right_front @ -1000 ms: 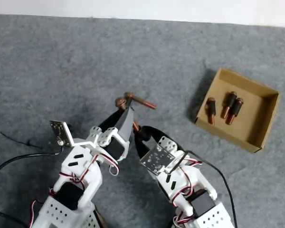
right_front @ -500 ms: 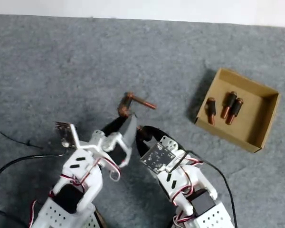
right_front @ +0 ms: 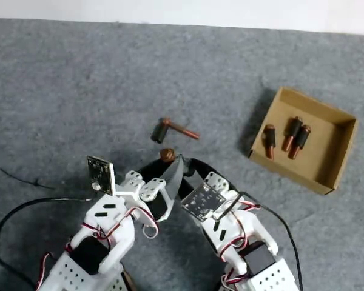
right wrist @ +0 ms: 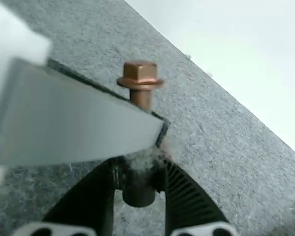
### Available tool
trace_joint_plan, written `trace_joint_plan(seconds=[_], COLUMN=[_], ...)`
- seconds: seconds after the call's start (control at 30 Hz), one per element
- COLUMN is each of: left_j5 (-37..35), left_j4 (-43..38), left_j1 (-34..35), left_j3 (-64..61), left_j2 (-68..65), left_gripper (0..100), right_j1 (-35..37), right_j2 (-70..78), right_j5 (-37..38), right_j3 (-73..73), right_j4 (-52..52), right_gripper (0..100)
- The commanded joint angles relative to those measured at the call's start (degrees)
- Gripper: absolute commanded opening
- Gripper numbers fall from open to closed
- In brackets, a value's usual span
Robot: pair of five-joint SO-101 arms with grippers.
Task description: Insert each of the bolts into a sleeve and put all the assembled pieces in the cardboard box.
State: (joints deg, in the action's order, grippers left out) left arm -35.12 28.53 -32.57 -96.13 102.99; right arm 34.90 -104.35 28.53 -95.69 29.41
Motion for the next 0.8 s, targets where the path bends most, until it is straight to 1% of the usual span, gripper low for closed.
trace_joint_plan(seconds=[0.0, 0.07, 0.13, 0.33, 0.37, 0.43, 0.53, 0.6, 0.63, 0.77], left_j5=[-1.93, -4.31, -4.92, -5.19, -6.24, -10.9, -16.62, -18.64, -18.9, -18.81], left_j4=[0.97, 0.97, 0.97, 1.05, 1.14, 1.14, 0.97, 0.97, 0.97, 0.97], left_j1=[2.33, 3.3, 4.0, 6.81, 7.78, 11.82, 21.05, 24.66, 25.19, 25.1], left_j3=[-1.1, -1.1, -1.01, 0.04, 0.66, 1.98, 3.3, 3.38, 3.47, 2.95], left_j2=[0.13, 0.13, 0.13, 0.22, 0.22, 0.22, 0.22, 0.22, 0.22, 0.22], left_gripper=[20, 28, 32, 29, 29, 29, 29, 29, 29, 29], right_j1=[-2.86, -3.56, -3.65, -5.14, -5.49, -6.02, -7.25, -8.48, -9.19, -14.02], right_j2=[-1.01, -1.01, -1.01, -1.01, -1.01, -1.01, -1.01, -1.01, -1.01, -1.01], right_j5=[0.09, 0.09, 0.09, 0.09, 0.09, 0.09, 0.09, 0.0, -0.09, -7.65], right_j3=[-7.96, -7.96, -7.96, -7.96, -7.96, -7.96, -7.87, -7.78, -7.69, -7.6], right_j4=[-2.86, -2.86, -2.86, -2.95, -2.95, -2.95, -3.03, -3.03, -3.03, -3.65], right_gripper=[0.5, 0.5, 0.5, 0.5, 0.5, 0.5, 0.5, 0.5, 0.5, 0.5])
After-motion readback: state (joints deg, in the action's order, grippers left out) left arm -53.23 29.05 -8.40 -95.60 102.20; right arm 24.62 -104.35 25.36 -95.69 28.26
